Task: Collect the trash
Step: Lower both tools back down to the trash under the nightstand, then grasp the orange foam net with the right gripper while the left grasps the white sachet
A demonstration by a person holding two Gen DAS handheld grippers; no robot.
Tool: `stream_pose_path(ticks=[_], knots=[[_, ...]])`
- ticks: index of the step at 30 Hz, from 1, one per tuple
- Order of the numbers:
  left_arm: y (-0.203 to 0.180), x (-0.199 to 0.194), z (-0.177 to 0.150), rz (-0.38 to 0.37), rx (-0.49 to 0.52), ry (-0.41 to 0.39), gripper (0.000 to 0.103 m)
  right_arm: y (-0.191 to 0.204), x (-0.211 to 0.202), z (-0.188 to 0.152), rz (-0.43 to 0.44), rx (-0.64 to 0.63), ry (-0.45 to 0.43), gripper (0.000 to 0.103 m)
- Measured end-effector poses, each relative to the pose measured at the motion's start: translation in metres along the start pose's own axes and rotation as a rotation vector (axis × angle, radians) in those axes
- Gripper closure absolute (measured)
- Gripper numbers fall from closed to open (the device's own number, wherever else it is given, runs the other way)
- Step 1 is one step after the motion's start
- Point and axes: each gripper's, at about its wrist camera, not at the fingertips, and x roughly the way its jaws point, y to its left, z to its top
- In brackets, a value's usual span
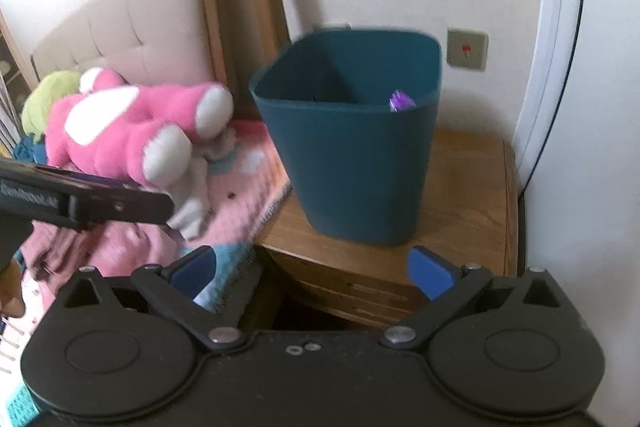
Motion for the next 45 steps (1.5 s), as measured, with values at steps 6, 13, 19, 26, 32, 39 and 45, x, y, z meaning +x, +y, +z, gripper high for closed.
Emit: stream_pose_path(ticks=[6,13,19,26,32,39,45], knots=[[0.016,0.083,-0.028,0.013,-0.066,0.094,0.000,-0.034,0.063,-0.033,-0.020,0.006,0.086,0.000],[0.041,0.204,-0.075,0.016,-0.123,0.241,0.000,-0.076,0.145,-0.086,-0.059,0.024,0.198,0.000],[0.055,0.311,-0.130,0.019,-0.077,0.301,0.000,-0.104,0.229,-0.140,-0.082,0.028,0.256,0.000],[0.066,0.428,-0.203,0.098,0.053,0.373,0.000,-0.133,0.346,-0.223,-0.103,0.047,0.333,0.002],[0.071,0.514,-0.259,0.125,0.188,0.407,0.000,-0.163,0.431,-0.288,-0.114,0.053,0.383,0.002],[0.086,0.601,-0.299,0.136,0.280,0.443,0.000,-0.182,0.508,-0.341,-0.113,0.029,0.426,0.004],[0.102,0.644,-0.313,0.124,0.332,0.458,0.001,-0.186,0.547,-0.357,-0.118,0.024,0.419,0.004]])
